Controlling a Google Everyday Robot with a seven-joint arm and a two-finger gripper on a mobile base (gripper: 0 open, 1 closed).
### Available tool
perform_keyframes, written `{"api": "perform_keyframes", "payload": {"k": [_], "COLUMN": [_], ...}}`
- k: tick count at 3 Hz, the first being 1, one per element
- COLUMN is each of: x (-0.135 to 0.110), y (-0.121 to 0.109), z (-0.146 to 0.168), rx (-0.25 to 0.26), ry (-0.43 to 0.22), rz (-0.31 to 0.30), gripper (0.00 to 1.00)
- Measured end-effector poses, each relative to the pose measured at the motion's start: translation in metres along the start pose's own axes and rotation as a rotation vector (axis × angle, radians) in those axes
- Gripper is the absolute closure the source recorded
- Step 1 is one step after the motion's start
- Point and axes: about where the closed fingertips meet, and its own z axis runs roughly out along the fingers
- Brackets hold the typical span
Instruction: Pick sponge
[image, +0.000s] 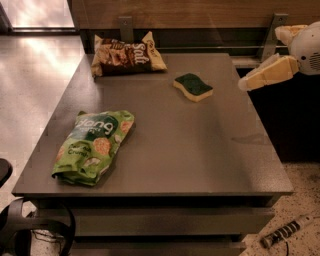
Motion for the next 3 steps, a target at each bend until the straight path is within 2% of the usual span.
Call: {"api": "perform_keyframes", "payload": {"k": [2, 3], "x": [0.004, 0.025], "y": [0.001, 0.005], "z": [0.009, 0.039], "rx": [-0.004, -0.025], "ry": [0.005, 0.017], "rz": [0.026, 0.055], "gripper": [0.00, 0.00]}}
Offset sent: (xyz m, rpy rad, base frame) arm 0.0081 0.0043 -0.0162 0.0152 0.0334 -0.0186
